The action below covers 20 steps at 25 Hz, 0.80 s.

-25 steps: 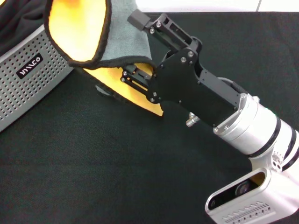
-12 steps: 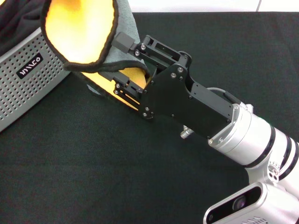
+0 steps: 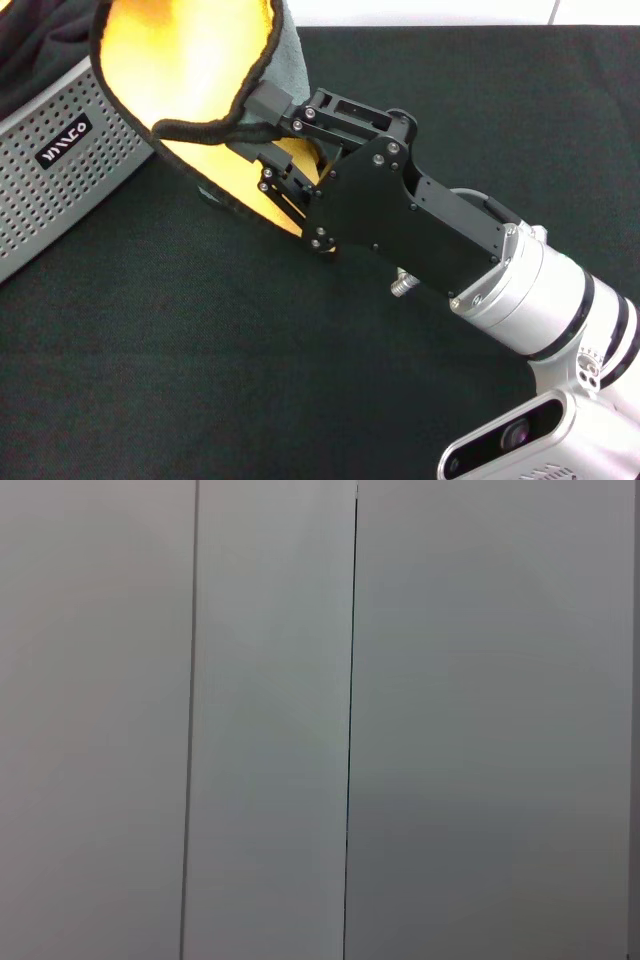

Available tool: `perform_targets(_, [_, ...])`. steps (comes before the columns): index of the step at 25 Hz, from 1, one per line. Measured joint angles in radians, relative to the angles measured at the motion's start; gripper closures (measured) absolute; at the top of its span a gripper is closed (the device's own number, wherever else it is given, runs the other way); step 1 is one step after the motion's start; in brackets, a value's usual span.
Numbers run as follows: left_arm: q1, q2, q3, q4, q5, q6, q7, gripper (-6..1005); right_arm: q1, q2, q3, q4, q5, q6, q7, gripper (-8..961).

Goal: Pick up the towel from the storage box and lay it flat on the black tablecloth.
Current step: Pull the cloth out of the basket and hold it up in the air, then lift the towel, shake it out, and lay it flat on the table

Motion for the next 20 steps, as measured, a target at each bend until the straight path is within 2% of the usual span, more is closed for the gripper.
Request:
perform_targets(6, [0.001, 0.002, 0.003, -0.012, 0.0, 0.008, 0.005, 979, -0.008, 0.0, 0.0, 0.0, 0.003, 0.0, 0.002, 674])
perform_targets(11, [0.012, 0.003, 0.026, -0.025, 0.0, 0.012, 0.032, 978, -0.033, 0.0, 0.001, -0.018, 0.028, 0.0, 0.008, 845])
perform_targets(14, [0.014, 0.003, 0.028, -0.039, 0.0, 0.016, 0.046, 977, -0.039, 0.0, -0.002, -0.025, 0.074, 0.002, 0.028, 903])
perform_targets(16, [0.014, 0.003, 0.029, -0.054, 0.001, 0.021, 0.055, 977, -0.04, 0.0, -0.002, -0.022, 0.094, -0.001, 0.081, 942])
perform_targets(20, [0.017, 0.003, 0.029, -0.091, 0.01, 0.023, 0.075, 976, -0.049, 0.0, 0.019, -0.005, 0.097, -0.012, 0.278, 942])
